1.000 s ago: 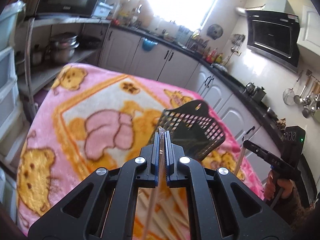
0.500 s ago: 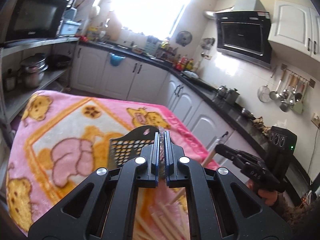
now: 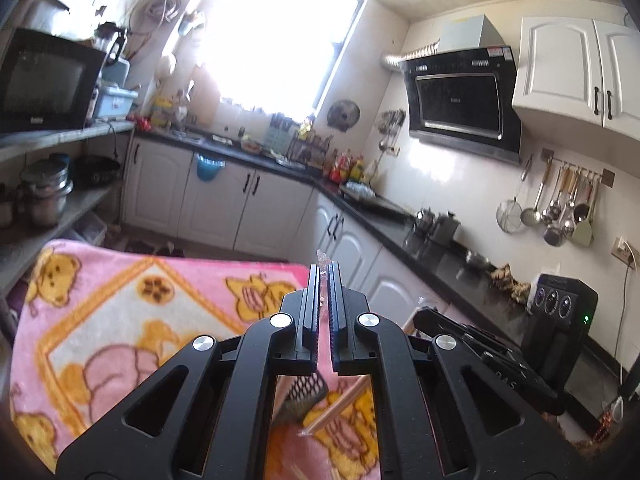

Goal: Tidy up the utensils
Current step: 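Lift both held chopsticks and lower them into the green caddy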

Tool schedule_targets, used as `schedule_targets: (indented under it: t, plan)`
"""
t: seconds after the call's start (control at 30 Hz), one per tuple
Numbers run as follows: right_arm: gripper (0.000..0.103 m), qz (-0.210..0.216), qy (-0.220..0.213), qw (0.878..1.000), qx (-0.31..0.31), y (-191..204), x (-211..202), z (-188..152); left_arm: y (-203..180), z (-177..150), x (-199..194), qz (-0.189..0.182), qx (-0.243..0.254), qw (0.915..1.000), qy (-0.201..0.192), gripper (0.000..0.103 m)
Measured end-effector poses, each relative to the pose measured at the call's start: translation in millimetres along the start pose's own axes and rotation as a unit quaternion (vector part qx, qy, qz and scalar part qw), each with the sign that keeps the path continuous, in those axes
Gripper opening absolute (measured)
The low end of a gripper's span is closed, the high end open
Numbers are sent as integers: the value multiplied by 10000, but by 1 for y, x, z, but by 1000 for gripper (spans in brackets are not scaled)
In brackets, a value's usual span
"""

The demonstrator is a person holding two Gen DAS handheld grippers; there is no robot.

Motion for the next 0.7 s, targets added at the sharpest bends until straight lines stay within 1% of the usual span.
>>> schedule_targets:
  t: [0.13,0.3,0.4,0.53,0.7]
  plan:
    - [6,-152,-161,9998,-12,-11,1,15,-1,23,0,84,94,9994,-338,2]
    - [6,-398,-257,9989,-68,-25,6,23,10,34,6,331,227,9976,-572,2]
    - [6,-559,-263,9980,-146,-30,12,22,22,34,11,513,229,9963,-650,2]
    - [6,-711,-237,9969,-226,-34,22,12,41,28,20,689,167,9953,-652,2]
    - [6,-790,-125,9966,-219,-37,35,-4,66,17,28,776,-24,9953,-585,2]
Point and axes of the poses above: each gripper's, at about its wrist camera, not at the fingertips, and x roughly the way its jaws point, y to its left, z to its top, the point moved 10 cm from there along x, roughly the way its jaws point, and after that the axes turned 14 degrees about -x, right-handed, at the moved point
